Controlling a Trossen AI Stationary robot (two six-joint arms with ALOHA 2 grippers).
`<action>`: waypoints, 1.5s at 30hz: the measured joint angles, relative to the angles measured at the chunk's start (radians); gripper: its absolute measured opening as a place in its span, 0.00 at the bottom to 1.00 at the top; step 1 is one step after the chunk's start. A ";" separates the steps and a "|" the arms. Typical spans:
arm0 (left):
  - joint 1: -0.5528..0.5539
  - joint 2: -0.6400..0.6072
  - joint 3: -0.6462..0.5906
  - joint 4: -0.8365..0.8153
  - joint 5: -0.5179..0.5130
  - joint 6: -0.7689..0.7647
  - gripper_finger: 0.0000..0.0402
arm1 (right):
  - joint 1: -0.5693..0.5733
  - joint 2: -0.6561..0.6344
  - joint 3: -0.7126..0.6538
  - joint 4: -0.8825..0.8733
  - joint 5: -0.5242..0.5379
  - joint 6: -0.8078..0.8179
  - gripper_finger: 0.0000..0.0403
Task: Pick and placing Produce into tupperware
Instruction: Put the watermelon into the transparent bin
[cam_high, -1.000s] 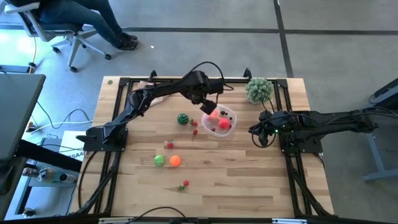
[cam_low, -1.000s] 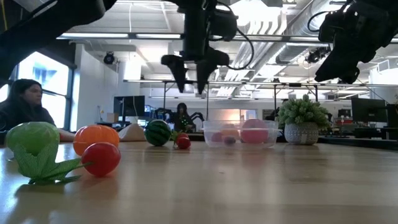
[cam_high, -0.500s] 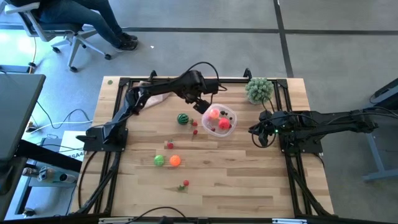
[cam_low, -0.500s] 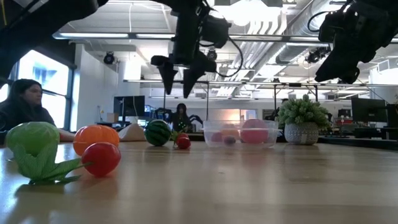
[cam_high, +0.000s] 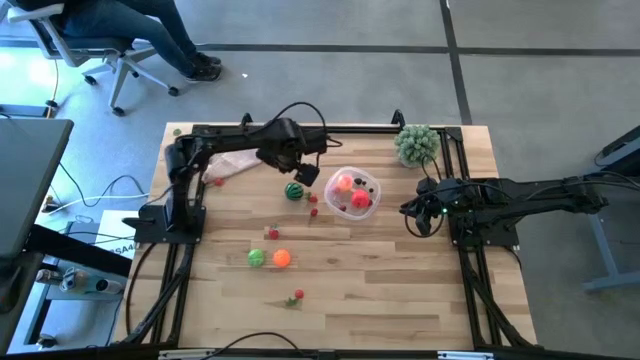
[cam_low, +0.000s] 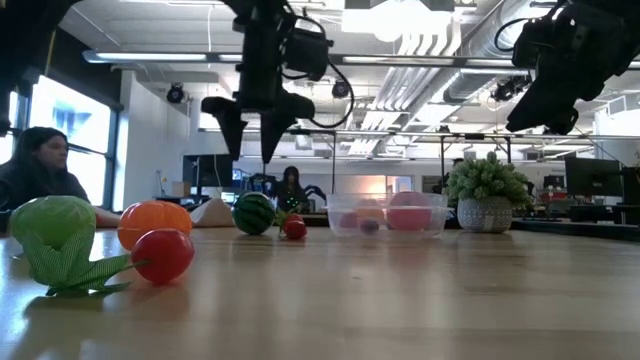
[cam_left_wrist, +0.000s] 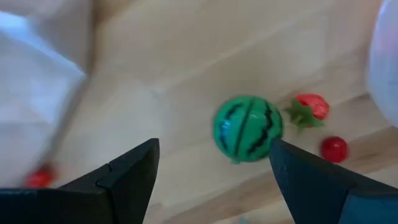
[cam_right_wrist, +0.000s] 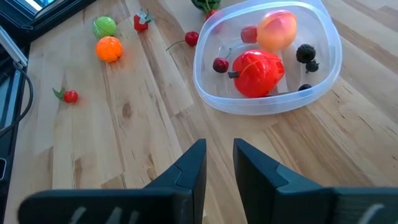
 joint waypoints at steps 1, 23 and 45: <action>0.002 -0.016 -0.037 0.035 0.019 -0.005 0.73 | 0.000 0.000 0.000 -0.001 0.000 0.000 0.18; 0.026 -0.060 -0.190 0.238 0.230 0.079 0.73 | 0.000 0.000 0.000 0.000 -0.001 0.000 0.18; 0.019 -0.020 -0.189 0.242 0.234 0.083 0.83 | 0.000 0.000 0.000 0.000 -0.001 0.000 0.18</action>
